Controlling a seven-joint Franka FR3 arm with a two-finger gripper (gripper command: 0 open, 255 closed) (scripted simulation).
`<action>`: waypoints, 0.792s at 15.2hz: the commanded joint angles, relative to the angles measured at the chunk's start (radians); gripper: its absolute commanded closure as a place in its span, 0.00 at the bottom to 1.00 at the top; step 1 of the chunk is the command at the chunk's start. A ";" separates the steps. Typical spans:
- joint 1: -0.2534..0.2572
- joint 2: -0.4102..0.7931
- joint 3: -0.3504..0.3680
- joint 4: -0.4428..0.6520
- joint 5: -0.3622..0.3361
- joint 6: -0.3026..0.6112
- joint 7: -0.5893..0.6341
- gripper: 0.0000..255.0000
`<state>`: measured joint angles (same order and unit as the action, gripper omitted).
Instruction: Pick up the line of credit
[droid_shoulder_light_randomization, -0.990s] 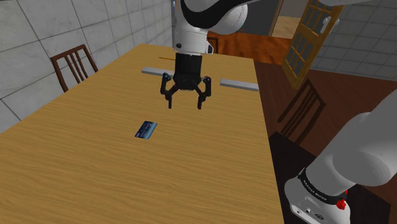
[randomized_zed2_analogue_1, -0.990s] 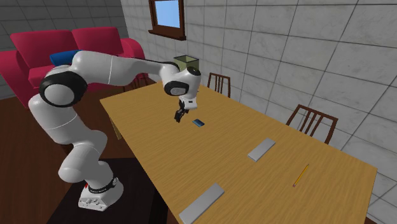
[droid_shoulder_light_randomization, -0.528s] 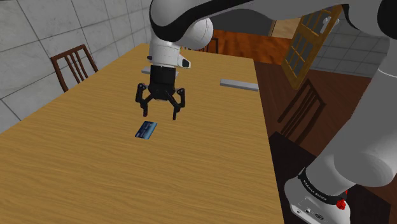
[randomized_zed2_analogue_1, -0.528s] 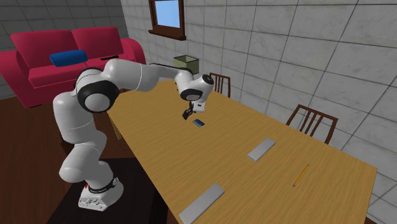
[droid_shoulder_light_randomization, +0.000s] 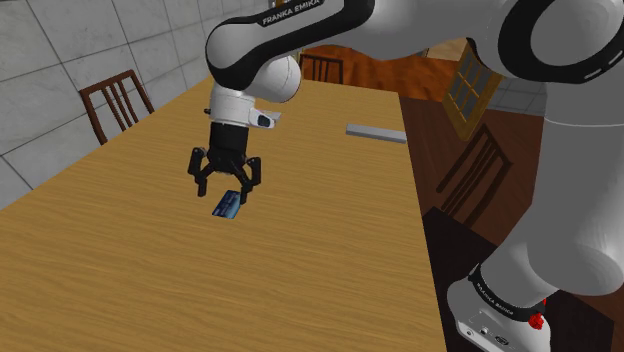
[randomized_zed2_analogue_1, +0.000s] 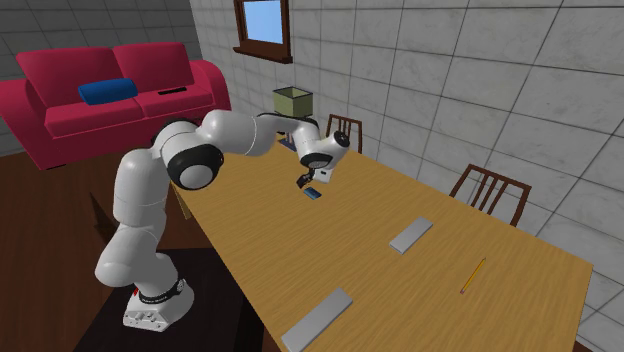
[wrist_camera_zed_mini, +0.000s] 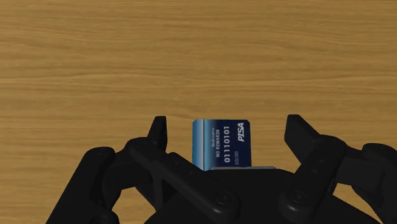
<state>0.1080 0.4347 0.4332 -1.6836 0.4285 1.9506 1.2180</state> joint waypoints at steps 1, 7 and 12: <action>0.003 0.015 -0.002 -0.007 0.000 0.020 -0.006 0.00; 0.007 0.037 -0.004 -0.024 -0.001 0.055 -0.021 1.00; 0.006 0.037 -0.004 -0.023 -0.001 0.054 -0.021 1.00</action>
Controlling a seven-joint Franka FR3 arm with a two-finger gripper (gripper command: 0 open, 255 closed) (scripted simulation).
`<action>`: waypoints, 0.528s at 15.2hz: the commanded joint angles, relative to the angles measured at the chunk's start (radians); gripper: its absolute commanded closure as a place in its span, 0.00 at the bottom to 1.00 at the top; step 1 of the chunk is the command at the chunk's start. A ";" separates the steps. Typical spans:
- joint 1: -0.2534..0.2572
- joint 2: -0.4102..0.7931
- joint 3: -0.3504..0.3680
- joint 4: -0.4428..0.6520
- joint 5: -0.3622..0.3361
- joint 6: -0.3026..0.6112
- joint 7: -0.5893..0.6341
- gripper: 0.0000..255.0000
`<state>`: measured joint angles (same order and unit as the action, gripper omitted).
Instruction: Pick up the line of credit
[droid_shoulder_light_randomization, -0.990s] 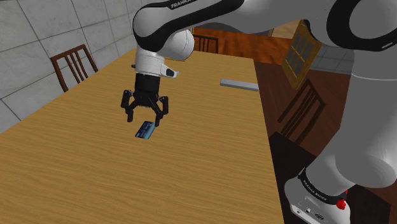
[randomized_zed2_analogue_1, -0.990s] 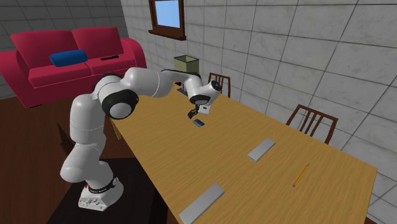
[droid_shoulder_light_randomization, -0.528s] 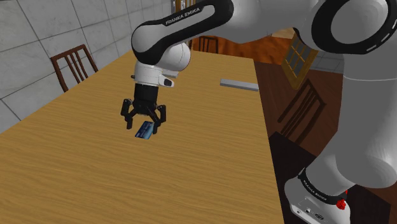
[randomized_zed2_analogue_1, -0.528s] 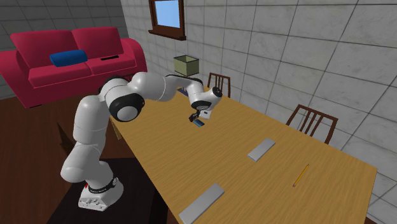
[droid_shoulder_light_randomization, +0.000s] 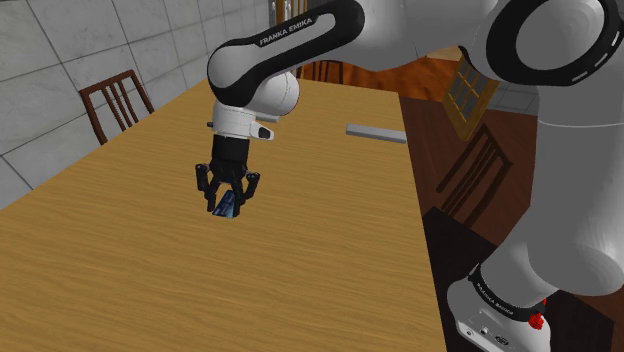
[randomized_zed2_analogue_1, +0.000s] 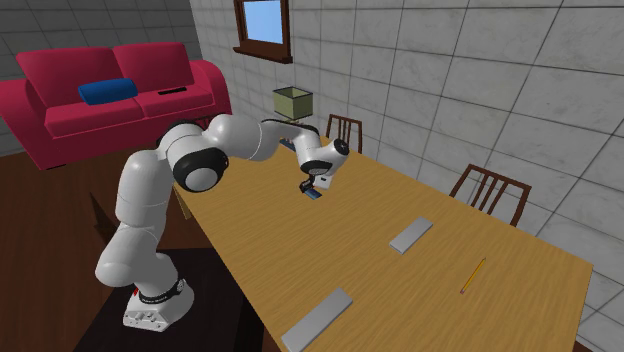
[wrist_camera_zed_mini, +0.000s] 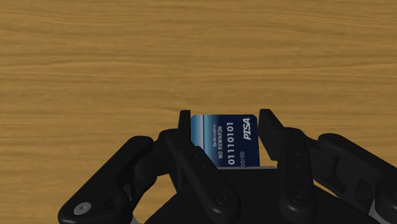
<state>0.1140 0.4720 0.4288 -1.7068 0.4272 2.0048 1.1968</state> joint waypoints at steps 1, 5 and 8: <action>0.000 0.000 0.000 0.000 0.000 0.000 0.000 1.00; -0.001 -0.007 0.001 0.004 0.001 -0.009 0.005 1.00; -0.004 -0.024 0.003 0.019 0.002 -0.038 0.018 1.00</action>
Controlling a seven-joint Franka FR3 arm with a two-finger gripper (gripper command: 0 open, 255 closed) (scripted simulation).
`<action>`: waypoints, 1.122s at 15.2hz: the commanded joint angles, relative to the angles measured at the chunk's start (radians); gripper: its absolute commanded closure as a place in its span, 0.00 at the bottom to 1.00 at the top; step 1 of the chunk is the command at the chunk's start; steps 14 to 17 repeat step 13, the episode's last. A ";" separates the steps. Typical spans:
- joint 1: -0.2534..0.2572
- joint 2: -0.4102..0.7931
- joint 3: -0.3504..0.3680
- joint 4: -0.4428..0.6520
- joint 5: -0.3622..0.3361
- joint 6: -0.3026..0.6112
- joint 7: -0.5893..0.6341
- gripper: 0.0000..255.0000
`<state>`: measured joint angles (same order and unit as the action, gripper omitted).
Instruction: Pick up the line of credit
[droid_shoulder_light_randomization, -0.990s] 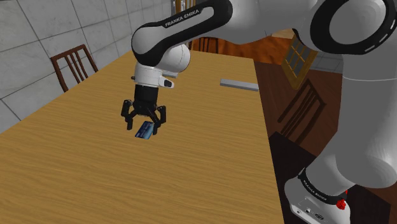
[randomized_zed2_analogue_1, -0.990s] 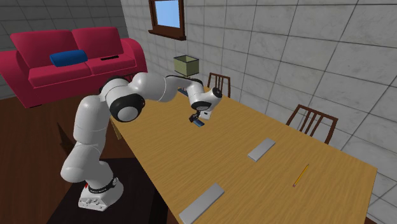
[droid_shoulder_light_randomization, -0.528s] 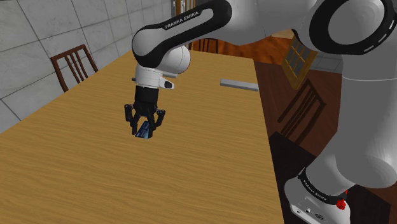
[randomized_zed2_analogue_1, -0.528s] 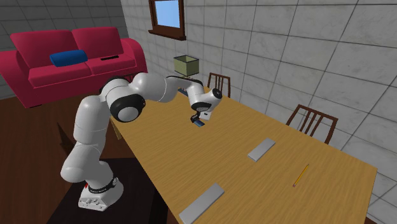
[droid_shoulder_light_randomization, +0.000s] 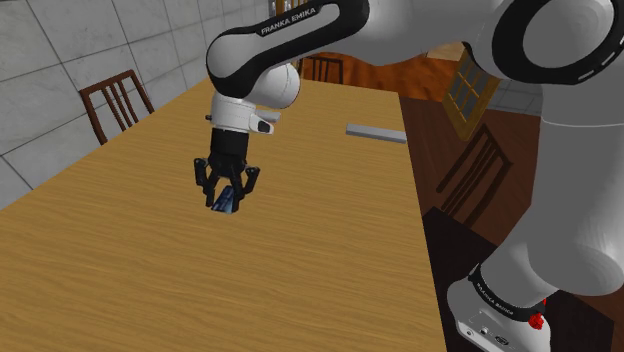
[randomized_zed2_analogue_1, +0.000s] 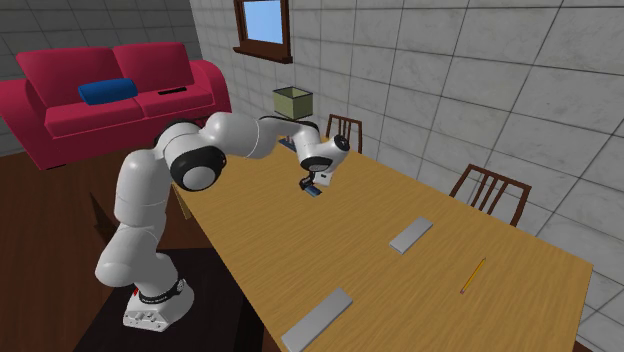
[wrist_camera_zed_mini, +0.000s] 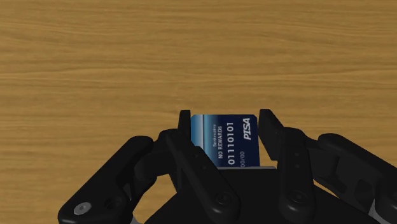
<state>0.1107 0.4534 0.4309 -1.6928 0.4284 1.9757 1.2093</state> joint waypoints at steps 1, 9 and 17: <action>-0.001 -0.011 0.002 0.010 0.001 -0.019 0.009 1.00; -0.008 -0.050 0.006 0.061 0.002 -0.100 0.046 1.00; -0.009 -0.059 0.007 0.078 0.002 -0.122 0.056 1.00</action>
